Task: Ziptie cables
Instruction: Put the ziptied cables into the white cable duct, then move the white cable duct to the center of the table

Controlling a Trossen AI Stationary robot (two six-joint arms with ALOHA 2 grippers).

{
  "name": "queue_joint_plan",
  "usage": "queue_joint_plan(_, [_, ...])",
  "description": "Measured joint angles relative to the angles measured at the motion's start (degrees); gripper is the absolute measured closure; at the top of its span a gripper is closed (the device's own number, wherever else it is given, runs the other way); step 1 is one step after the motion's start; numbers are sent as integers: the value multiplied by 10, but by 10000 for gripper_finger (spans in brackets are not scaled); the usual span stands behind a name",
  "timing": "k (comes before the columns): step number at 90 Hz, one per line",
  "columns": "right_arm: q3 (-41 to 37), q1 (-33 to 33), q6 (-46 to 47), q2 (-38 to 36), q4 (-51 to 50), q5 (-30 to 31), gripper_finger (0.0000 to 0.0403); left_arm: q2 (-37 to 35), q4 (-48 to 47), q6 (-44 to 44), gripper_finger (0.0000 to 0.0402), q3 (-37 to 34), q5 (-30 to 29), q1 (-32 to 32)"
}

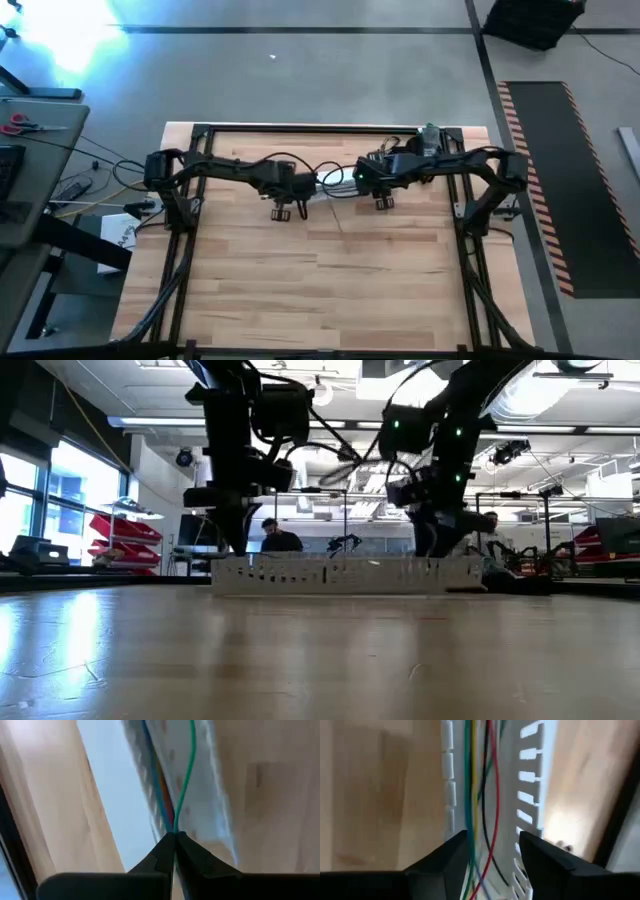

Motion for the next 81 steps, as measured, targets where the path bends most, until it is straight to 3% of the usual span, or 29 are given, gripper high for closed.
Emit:
queue_joint_plan(52, [0, 6, 58, -17, 28, -124, 233, 0, 82, -3, 395, -18, 35, 0])
queue_joint_plan(63, [0, 7, 64, -17, 41, -147, 233, 0, 114, -16, 360, -35, 72, 0])
queue_joint_plan(81, [0, 5, 55, -42, 26, -178, 233, -6, 95, -33, 267, -31, 59, 0])
